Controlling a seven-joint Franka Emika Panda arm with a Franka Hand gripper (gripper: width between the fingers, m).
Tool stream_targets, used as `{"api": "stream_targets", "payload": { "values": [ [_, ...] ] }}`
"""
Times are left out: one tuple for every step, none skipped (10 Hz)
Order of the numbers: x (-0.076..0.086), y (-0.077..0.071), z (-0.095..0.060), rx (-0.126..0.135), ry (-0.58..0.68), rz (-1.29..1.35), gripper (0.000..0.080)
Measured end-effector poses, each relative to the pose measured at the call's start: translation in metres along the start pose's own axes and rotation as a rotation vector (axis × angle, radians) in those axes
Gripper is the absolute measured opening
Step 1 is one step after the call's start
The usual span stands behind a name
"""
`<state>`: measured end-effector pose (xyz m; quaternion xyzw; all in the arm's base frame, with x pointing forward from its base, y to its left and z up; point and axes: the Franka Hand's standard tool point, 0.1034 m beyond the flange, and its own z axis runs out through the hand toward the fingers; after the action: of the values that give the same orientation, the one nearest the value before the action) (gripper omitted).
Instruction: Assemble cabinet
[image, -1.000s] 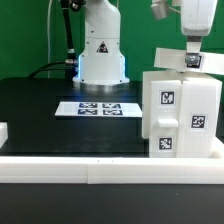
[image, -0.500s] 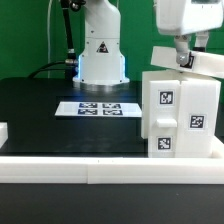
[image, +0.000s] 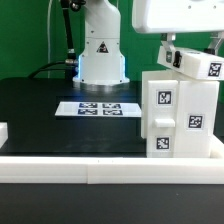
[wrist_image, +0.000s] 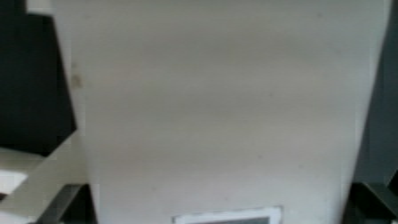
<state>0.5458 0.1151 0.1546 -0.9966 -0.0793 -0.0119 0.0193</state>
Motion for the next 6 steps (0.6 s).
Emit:
{"api": "stream_targets", "payload": {
  "values": [
    [0.0000,-0.0013,0.0000,-0.001,0.000,0.128,0.0560],
    [0.0000,-0.0036,0.0000,-0.001,0.001,0.219,0.0560],
    [0.0000,-0.0052,0.0001,0.000,0.001,0.346,0.0560],
    [0.0000,-0.0049,0.0003,0.000,0.001,0.449,0.0560],
    [0.0001,-0.0050,0.0004,0.000,0.001,0.527,0.0560],
    [0.0002,-0.0050,0.0005,0.000,0.002,0.590,0.0560]
  ]
}}
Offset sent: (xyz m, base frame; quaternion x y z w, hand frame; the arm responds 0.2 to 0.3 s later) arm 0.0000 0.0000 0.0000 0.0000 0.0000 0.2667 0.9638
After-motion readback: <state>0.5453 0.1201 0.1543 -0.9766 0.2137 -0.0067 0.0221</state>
